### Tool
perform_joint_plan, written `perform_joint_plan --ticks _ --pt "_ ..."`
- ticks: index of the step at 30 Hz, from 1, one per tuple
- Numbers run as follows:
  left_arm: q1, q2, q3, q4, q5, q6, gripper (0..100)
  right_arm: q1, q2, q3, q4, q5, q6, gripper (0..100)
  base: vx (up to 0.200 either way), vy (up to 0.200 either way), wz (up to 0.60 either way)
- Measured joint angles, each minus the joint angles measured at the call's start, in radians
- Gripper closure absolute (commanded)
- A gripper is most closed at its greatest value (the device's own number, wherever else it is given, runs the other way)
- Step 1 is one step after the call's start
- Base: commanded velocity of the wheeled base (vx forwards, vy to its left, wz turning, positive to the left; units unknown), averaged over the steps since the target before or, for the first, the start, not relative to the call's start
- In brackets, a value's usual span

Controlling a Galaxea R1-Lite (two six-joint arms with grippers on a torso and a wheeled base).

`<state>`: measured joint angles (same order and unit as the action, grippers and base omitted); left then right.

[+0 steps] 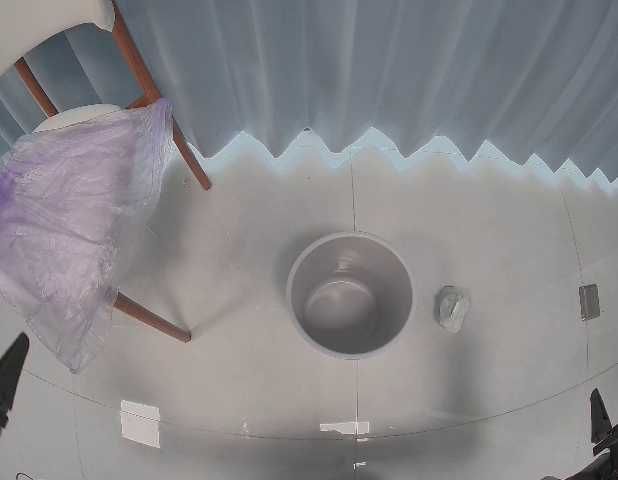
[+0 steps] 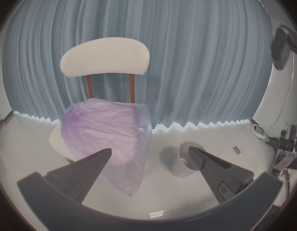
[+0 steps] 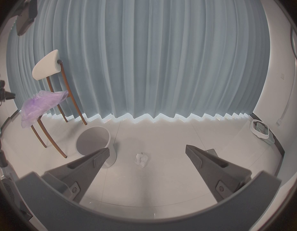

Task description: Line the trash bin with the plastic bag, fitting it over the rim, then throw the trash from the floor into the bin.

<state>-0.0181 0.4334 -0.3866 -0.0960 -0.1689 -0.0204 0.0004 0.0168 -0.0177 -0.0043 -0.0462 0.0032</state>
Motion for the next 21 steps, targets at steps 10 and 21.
perform_joint_plan --ticks 10,21 --pt "-0.044 0.365 -0.262 0.008 -0.065 -0.008 0 0.0 0.0 0.0 0.0 0.0 0.006 0 0.0 0.0 0.0" --pt "-0.222 0.675 -0.447 0.016 0.161 0.262 0 0.001 0.0 0.0 0.0 0.0 0.01 0 0.0 0.0 0.0"
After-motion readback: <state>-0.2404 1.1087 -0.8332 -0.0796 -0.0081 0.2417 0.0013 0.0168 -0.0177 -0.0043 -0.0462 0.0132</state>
